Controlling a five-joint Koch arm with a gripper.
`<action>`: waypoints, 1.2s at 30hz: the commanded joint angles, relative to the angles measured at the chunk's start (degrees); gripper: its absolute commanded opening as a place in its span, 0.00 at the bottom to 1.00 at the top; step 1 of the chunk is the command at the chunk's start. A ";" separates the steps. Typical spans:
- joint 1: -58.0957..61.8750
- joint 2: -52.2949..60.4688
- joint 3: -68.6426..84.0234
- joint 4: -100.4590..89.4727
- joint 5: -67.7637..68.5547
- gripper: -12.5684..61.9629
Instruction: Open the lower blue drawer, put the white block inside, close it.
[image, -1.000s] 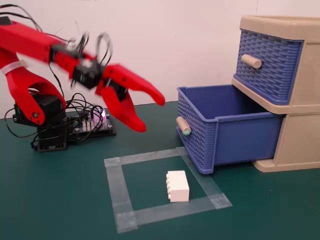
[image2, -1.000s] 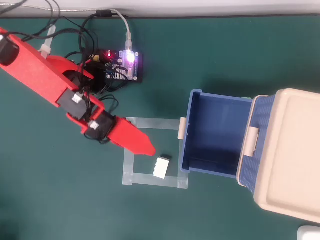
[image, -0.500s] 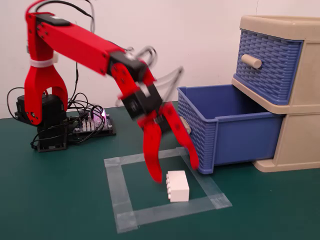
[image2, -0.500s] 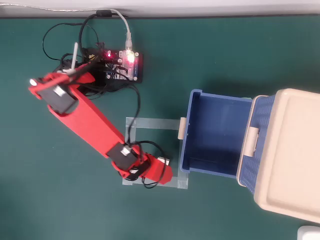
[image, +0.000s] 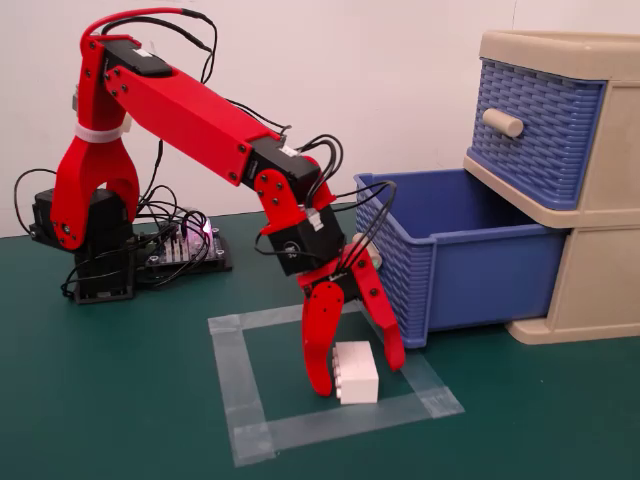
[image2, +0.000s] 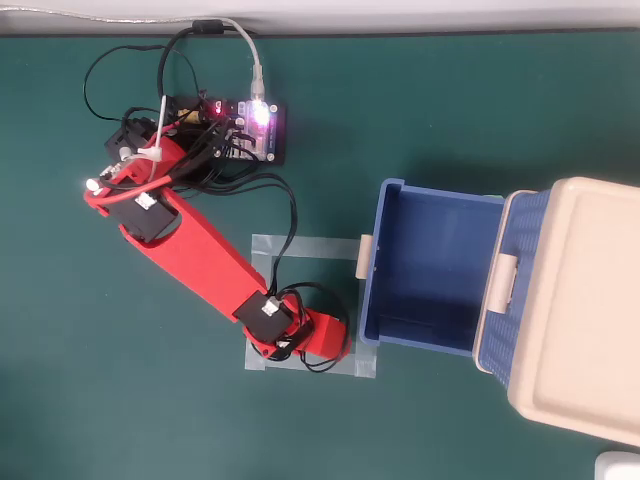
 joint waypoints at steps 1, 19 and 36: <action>-0.88 -0.09 0.00 2.20 -0.26 0.57; 2.90 14.94 -2.81 22.41 -3.16 0.06; -23.91 2.90 -49.22 29.88 31.11 0.07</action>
